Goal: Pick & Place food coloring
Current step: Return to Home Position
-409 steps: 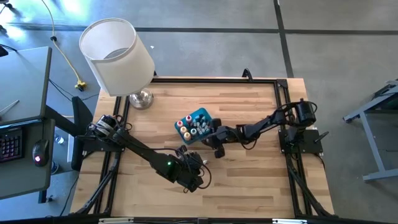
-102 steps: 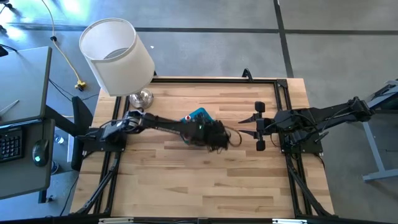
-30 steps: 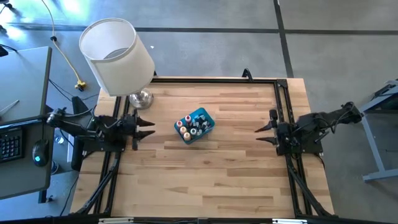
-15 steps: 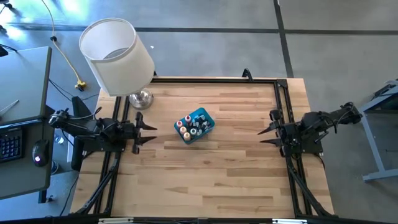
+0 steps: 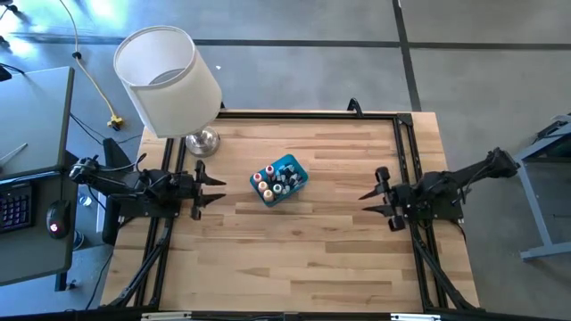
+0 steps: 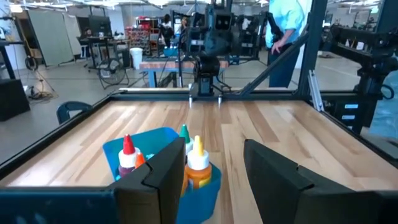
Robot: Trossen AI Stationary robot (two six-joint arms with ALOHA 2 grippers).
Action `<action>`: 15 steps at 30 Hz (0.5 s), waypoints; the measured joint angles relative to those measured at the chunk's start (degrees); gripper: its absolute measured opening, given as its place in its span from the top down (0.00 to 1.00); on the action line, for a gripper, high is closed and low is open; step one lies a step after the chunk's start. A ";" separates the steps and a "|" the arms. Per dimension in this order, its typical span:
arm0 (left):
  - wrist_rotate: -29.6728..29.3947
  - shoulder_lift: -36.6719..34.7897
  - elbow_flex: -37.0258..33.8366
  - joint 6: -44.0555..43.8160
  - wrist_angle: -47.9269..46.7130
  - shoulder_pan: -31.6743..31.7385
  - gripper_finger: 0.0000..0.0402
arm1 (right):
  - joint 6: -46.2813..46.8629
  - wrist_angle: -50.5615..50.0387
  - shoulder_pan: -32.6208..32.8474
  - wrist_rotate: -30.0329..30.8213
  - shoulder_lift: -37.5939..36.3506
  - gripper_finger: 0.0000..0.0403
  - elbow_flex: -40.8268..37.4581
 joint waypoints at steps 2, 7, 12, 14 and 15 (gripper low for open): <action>0.01 -0.02 0.00 0.00 0.00 0.01 0.60 | 1.26 0.60 0.00 0.64 0.00 0.67 -1.41; 0.03 0.00 -0.04 -0.04 -0.01 0.01 0.60 | 1.18 -0.81 0.00 3.17 0.07 0.67 -3.73; 0.04 -0.02 -0.07 -0.07 0.00 0.01 0.60 | 1.87 -3.93 0.00 6.94 0.07 0.67 -3.71; 0.04 -0.01 -0.07 -0.07 0.00 0.01 0.60 | 0.92 -3.95 0.00 7.70 0.07 0.67 -3.73; 0.04 -0.02 -0.07 -0.09 0.00 0.01 0.60 | 0.40 -3.95 0.00 7.75 0.07 0.67 -3.73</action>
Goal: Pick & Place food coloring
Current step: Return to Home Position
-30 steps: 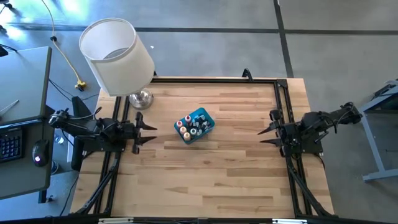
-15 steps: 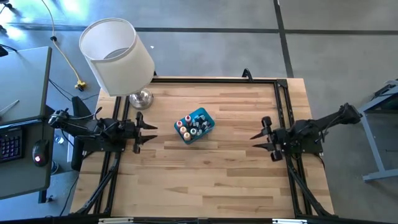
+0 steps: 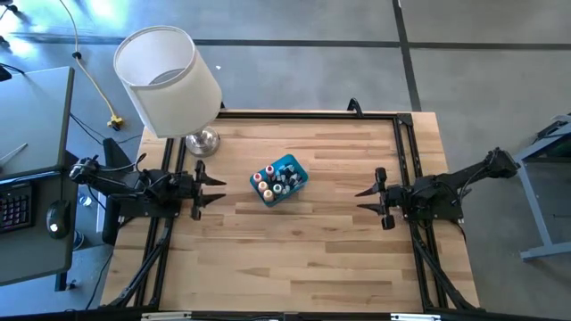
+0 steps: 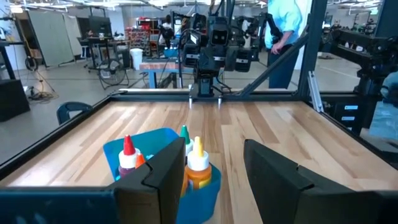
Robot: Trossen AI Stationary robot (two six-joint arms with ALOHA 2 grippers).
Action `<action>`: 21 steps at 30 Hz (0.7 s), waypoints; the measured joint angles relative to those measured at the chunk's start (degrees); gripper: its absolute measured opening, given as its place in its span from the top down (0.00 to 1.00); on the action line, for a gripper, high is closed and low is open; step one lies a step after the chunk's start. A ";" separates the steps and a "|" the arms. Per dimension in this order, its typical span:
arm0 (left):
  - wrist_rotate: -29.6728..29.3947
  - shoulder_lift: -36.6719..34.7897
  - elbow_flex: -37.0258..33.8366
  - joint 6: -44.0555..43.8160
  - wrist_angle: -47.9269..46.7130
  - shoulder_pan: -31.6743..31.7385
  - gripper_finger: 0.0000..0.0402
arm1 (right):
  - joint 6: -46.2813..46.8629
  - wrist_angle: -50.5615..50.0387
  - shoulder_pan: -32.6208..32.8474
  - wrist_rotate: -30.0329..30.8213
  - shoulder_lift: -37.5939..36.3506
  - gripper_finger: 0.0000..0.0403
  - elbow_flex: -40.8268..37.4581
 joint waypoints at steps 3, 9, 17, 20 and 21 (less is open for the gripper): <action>0.00 0.00 0.00 -0.02 0.00 0.00 0.60 | -0.52 0.00 0.00 0.04 0.00 0.67 0.00; 0.02 0.00 0.00 -0.02 0.00 -0.02 0.60 | -0.67 0.00 0.00 0.11 0.00 0.67 0.00; 0.02 0.00 0.00 -0.02 0.00 0.00 0.60 | -0.69 0.00 0.00 0.11 0.00 0.67 -0.02; 0.02 0.00 0.00 -0.02 0.00 -0.01 0.60 | -0.69 0.00 0.00 0.11 0.00 0.67 -0.02; 0.02 0.00 0.00 -0.02 0.00 -0.01 0.60 | -0.69 0.00 0.00 0.11 0.00 0.67 -0.02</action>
